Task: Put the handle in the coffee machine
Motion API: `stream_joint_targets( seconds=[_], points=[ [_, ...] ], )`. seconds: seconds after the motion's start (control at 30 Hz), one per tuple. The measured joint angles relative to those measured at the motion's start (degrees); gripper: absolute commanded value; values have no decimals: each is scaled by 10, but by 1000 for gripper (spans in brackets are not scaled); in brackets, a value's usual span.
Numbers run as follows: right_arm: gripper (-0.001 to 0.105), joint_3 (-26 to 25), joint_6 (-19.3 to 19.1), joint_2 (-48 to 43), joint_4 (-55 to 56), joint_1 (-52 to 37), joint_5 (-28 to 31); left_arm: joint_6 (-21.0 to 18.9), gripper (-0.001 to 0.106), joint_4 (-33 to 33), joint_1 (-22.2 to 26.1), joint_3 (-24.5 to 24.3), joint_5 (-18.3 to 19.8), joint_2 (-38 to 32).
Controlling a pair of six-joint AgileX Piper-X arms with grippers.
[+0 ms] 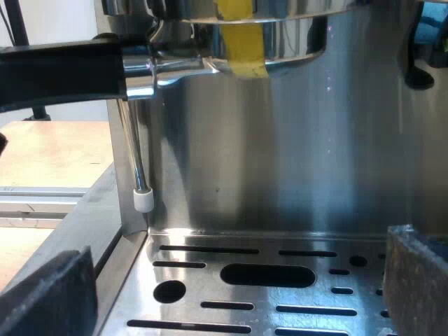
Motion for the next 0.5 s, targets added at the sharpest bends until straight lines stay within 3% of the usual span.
stream_joint_targets(
  seconds=[0.13, 0.2, 0.27, 0.5],
  points=[
    [83, 0, 0, 0, 0, 0, -5, -2, 0, 2, 0, 0, 1, 0],
    [77, 0, 0, 0, 0, -2, -30, -4, 0, 3, 0, 0, 1, 0],
    [55, 0, 0, 0, 0, -12, -53, -4, 0, 5, 0, 0, 1, 0],
    [33, -3, 2, 16, -4, -74, -140, -2, 0, 18, 0, -16, -6, 0]
  ],
)
